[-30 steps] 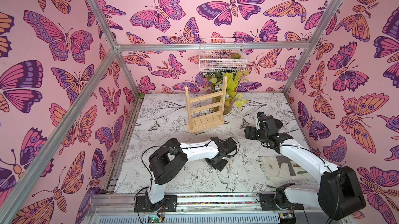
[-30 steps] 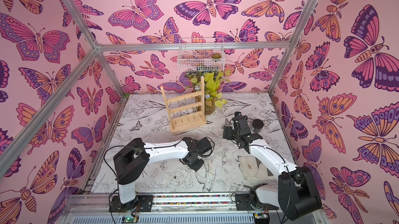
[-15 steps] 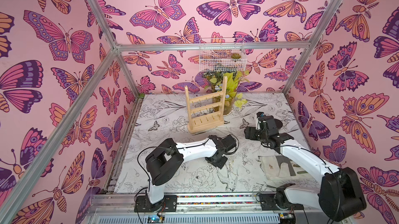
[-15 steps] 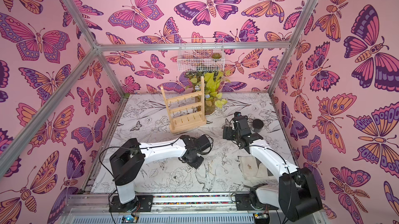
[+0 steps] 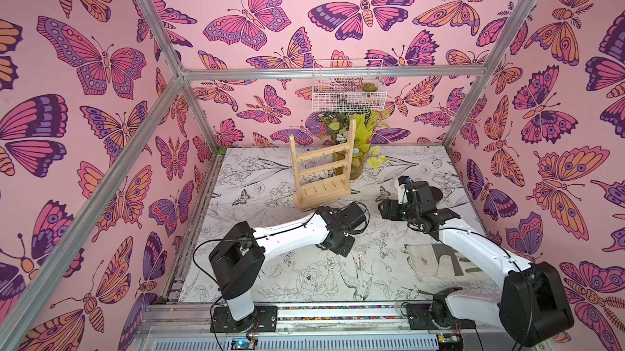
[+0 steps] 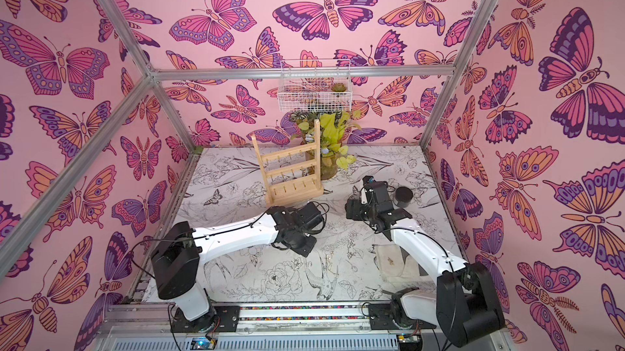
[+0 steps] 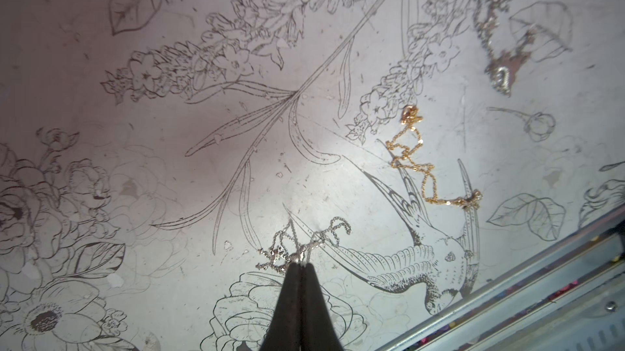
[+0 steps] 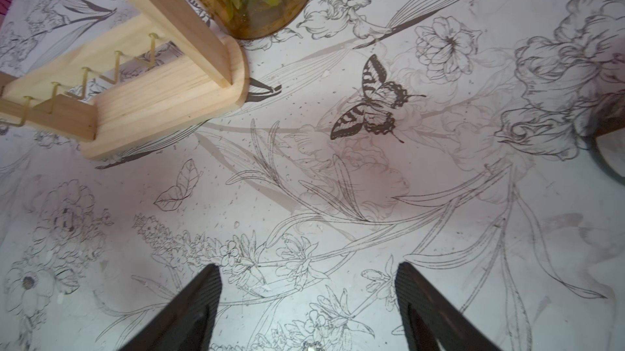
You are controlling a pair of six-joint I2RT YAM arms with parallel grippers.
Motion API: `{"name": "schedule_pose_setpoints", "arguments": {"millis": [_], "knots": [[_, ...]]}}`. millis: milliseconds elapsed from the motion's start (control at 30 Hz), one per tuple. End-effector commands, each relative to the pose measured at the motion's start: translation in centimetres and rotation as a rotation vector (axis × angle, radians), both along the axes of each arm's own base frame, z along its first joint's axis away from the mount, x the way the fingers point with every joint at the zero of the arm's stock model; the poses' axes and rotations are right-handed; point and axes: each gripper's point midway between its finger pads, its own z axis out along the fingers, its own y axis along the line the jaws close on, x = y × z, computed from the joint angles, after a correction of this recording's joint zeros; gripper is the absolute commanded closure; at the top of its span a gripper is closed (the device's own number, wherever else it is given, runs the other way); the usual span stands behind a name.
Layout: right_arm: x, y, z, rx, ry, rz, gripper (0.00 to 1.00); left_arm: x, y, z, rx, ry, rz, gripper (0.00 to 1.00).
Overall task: Hang the necklace on the jewelry display stand
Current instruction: Pick up the necklace from the center of the board.
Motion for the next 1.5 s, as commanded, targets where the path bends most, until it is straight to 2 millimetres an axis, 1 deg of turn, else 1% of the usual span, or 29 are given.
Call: {"name": "schedule_pose_setpoints", "arguments": {"millis": [0,67,200,333,433,633,767,867,967,1033,1133,1233,1267,1367,1467], "knots": [[-1.0,3.0,0.3,0.088,0.004,0.130,0.17,0.5,0.8,1.8,-0.028,-0.043,0.041,1.00],[-1.7,4.4,0.3,0.123,0.004,0.192,0.17,0.7,0.7,3.3,-0.061,-0.073,0.053,1.00],[-3.2,7.3,0.7,0.269,-0.018,0.310,0.17,1.3,0.9,6.3,-0.120,-0.137,0.068,1.00],[-4.1,8.5,0.5,0.339,-0.043,0.380,0.16,1.5,1.2,8.6,-0.167,-0.186,0.083,1.00],[-5.1,9.8,1.0,0.383,-0.060,0.466,0.17,1.6,1.4,10.3,-0.200,-0.219,0.089,1.00],[-7.4,12.4,2.5,0.423,-0.132,0.642,0.15,2.0,1.1,13.8,-0.262,-0.273,0.077,1.00],[-8.7,14.3,3.9,0.483,-0.179,0.762,0.13,2.3,1.1,16.2,-0.291,-0.315,0.080,1.00],[-9.4,15.0,4.7,0.504,-0.217,0.821,0.12,2.7,1.2,18.3,-0.307,-0.351,0.076,1.00],[-9.9,15.0,5.3,0.500,-0.255,0.857,0.11,2.9,1.1,20.2,-0.321,-0.378,0.066,1.00],[-10.1,15.0,5.8,0.498,-0.276,0.875,0.10,3.0,1.0,21.2,-0.330,-0.388,0.054,1.00],[-9.4,15.1,6.7,0.482,-0.320,0.861,0.10,3.2,0.7,22.0,-0.334,-0.396,0.039,1.00],[-9.0,15.8,7.9,0.486,-0.353,0.878,0.12,3.3,0.3,22.5,-0.346,-0.395,0.032,1.00],[-9.0,16.1,8.0,0.486,-0.355,0.887,0.13,3.3,0.2,22.6,-0.350,-0.392,0.030,1.00],[-9.1,17.3,8.5,0.504,-0.362,0.924,0.18,3.4,0.1,23.1,-0.359,-0.395,0.030,1.00],[-9.6,18.6,9.6,0.551,-0.387,0.963,0.27,3.5,0.5,23.3,-0.351,-0.395,0.038,1.00]]}}
